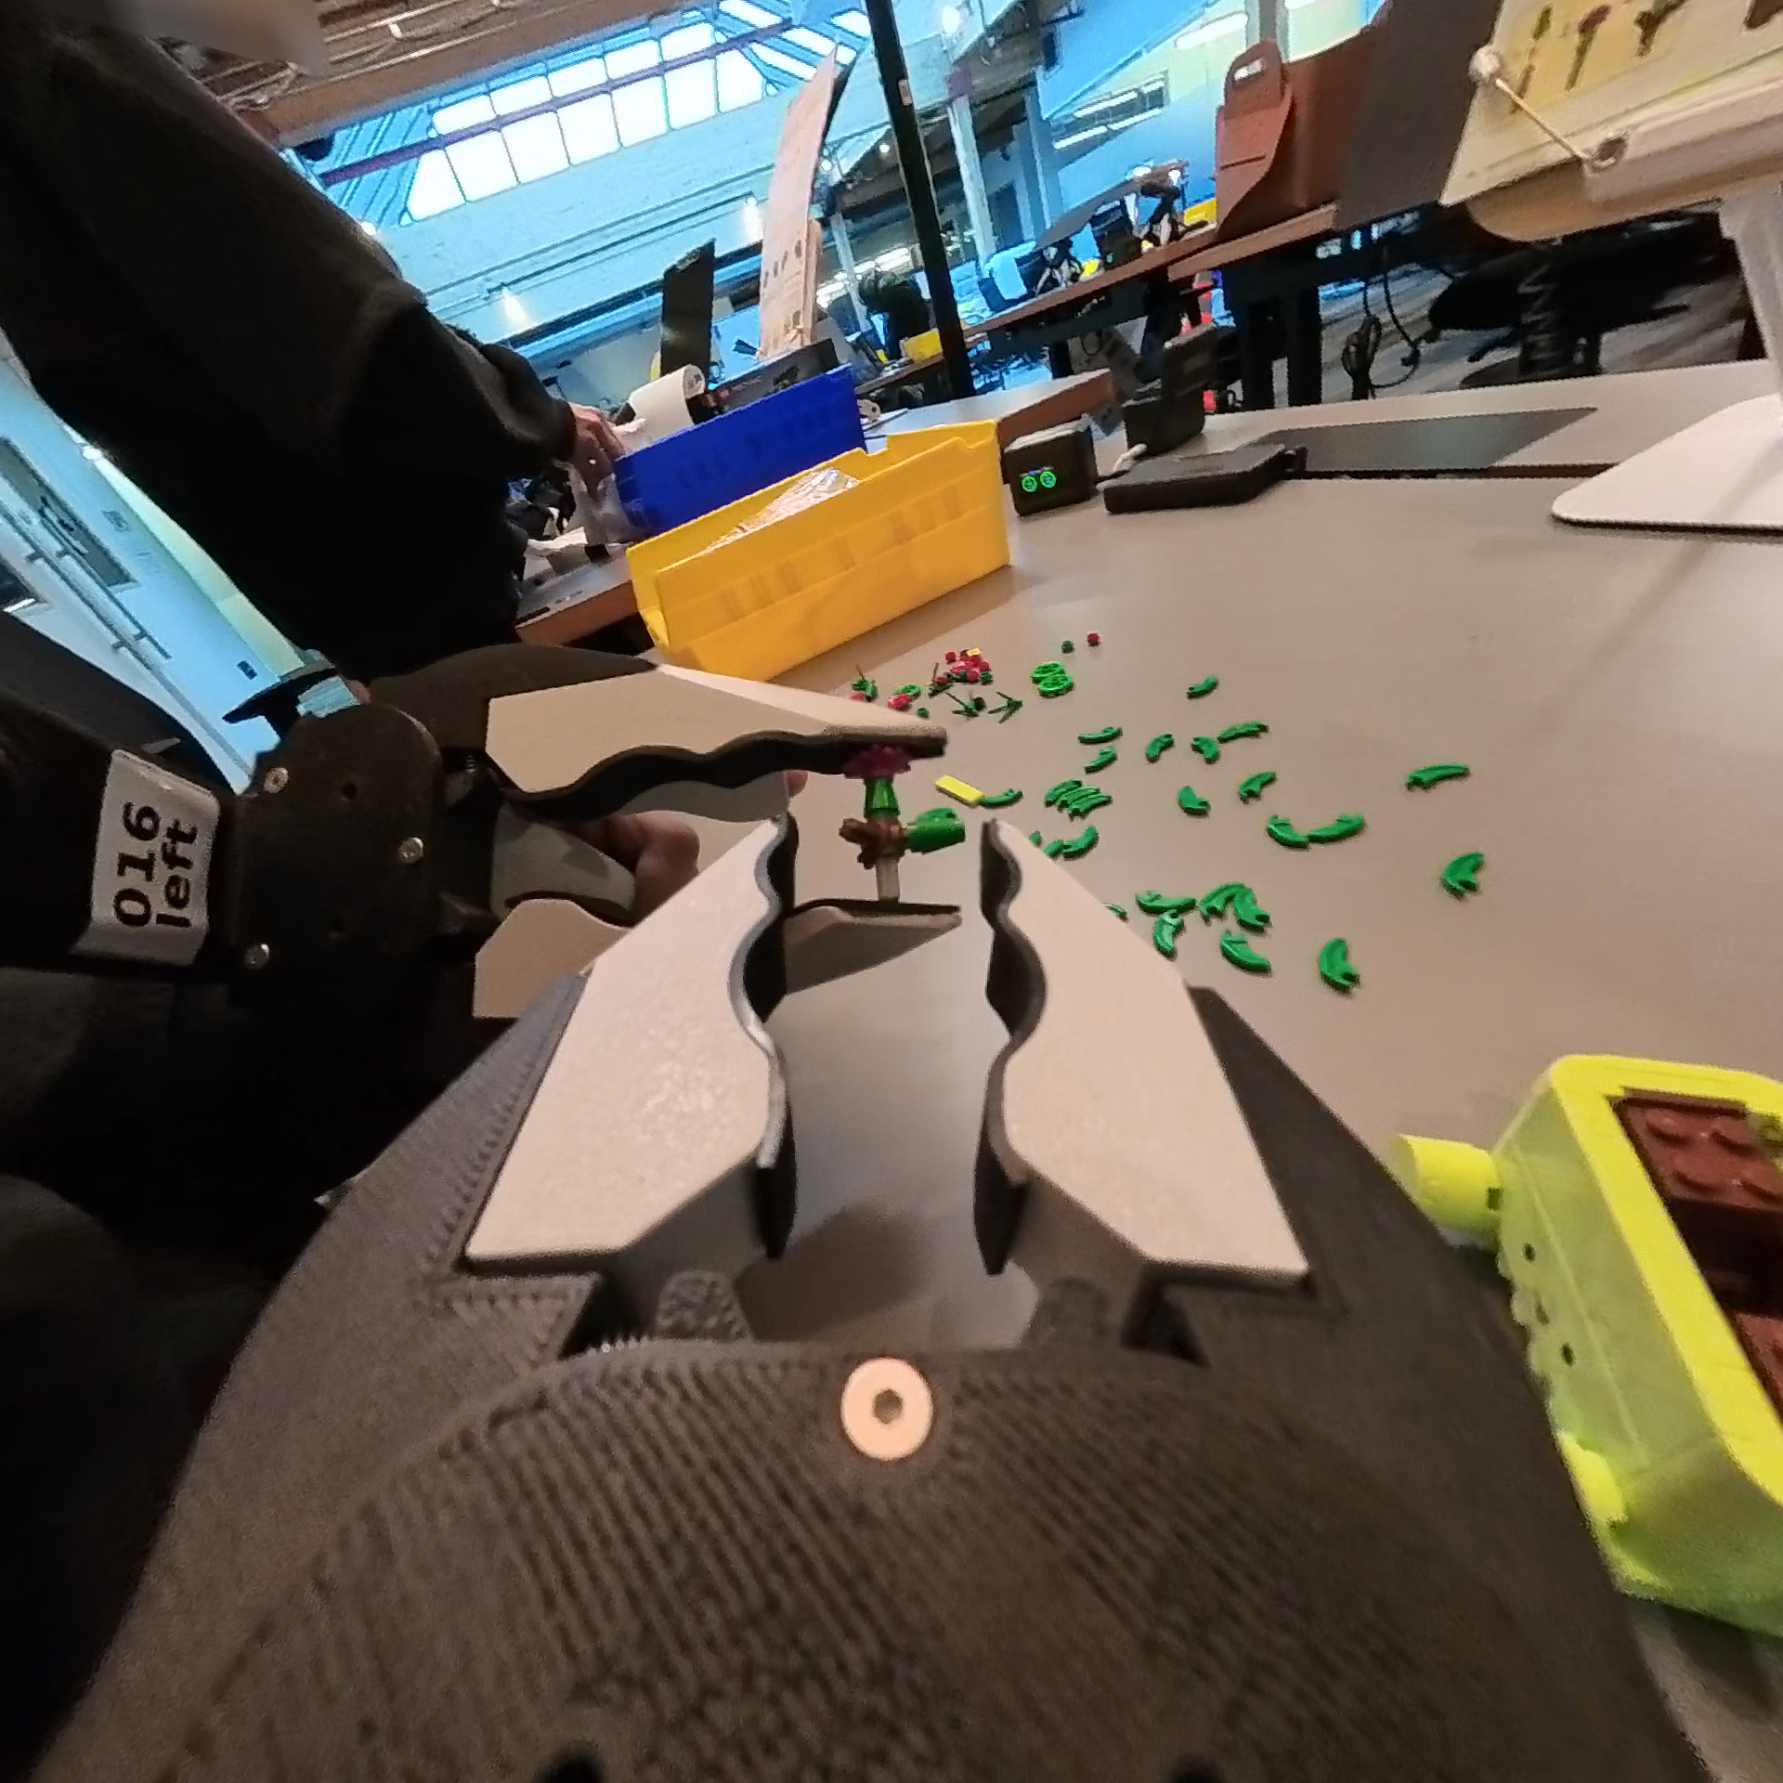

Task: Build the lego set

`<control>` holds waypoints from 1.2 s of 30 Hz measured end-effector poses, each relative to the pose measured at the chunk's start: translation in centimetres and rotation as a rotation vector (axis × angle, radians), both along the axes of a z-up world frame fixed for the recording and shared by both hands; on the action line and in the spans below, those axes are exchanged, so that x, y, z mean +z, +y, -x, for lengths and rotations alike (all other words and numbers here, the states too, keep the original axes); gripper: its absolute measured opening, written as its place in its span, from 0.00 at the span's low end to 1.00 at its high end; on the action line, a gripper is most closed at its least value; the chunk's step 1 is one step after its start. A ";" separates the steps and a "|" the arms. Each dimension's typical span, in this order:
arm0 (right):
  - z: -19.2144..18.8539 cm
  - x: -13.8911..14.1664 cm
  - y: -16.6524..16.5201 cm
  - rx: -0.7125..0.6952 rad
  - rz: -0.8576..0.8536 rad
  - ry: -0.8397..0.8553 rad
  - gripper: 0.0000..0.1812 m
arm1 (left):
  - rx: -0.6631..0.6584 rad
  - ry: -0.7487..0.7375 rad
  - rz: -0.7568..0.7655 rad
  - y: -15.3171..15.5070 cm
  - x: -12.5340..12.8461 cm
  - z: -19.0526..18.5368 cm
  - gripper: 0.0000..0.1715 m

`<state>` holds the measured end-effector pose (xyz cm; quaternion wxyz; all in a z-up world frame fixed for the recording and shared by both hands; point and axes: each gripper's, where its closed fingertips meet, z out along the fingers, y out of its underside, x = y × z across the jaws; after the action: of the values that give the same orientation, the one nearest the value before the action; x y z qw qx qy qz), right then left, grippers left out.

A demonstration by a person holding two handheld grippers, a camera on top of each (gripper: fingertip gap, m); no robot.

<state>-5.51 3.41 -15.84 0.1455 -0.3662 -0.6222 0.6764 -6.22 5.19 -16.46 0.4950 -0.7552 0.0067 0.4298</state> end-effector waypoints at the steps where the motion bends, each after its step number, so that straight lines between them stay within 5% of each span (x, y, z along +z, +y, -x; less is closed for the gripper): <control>1: -0.1 0.1 0.0 0.001 0.000 0.011 0.19 | -0.003 0.001 -0.010 0.0 0.1 -0.1 0.18; 36: -0.7 1.3 0.2 -0.028 -0.058 0.174 0.12 | -0.025 -0.062 -0.105 -0.1 1.1 -0.7 0.18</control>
<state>-4.80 3.65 -14.53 0.2191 -0.3105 -0.6214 0.6852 -5.51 5.10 -15.34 0.5393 -0.7409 -0.0219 0.3998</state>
